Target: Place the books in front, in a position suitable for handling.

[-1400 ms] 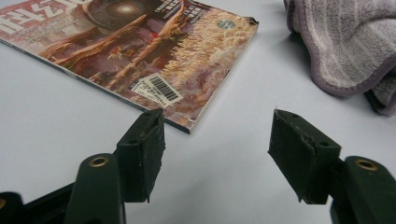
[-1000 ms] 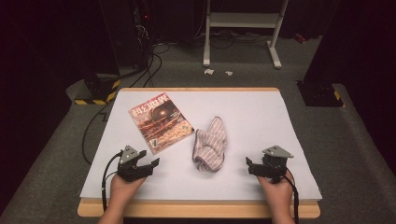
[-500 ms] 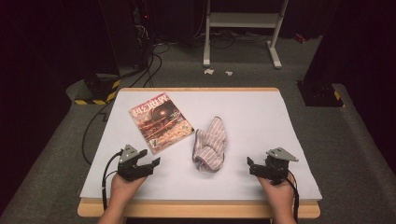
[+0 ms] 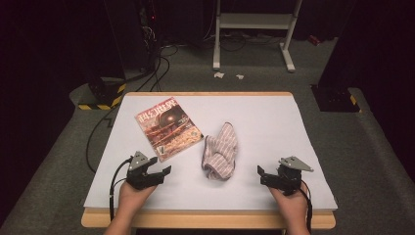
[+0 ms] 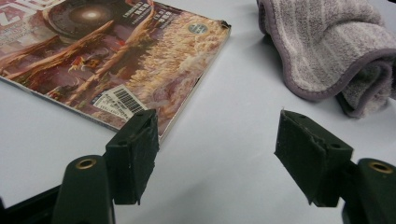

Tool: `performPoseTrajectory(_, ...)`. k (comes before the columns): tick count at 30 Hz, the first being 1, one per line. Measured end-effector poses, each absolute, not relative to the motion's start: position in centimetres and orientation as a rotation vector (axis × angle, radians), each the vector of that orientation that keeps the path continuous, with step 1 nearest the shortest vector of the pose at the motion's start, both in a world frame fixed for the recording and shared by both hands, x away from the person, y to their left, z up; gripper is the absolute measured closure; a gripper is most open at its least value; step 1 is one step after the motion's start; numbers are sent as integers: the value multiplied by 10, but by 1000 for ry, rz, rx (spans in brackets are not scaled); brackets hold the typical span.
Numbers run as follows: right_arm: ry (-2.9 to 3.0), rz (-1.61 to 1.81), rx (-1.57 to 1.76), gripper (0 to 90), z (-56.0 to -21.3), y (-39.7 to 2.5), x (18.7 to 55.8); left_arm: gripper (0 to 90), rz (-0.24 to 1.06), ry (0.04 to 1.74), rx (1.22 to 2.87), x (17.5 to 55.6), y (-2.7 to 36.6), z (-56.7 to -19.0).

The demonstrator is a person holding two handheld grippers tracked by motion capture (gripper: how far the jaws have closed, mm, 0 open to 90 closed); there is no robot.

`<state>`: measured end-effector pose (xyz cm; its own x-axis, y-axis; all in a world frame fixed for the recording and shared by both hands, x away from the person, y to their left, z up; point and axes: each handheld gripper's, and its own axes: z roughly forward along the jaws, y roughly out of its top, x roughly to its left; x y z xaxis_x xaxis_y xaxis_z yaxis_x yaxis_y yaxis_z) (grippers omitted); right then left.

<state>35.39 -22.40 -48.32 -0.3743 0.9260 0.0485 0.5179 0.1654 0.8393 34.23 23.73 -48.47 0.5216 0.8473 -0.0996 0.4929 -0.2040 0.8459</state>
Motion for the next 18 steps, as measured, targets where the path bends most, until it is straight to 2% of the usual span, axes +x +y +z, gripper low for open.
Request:
performPoseTrajectory(7, 2003, 1163, 1329, 63, -479, -215, 348, 305, 486, 1093, 1879, 343, 228, -486)
performPoseTrajectory(18, 2124, 1222, 1268, 64, -474, -161, 355, 320, 480, 1091, 1884, 345, 225, -485)
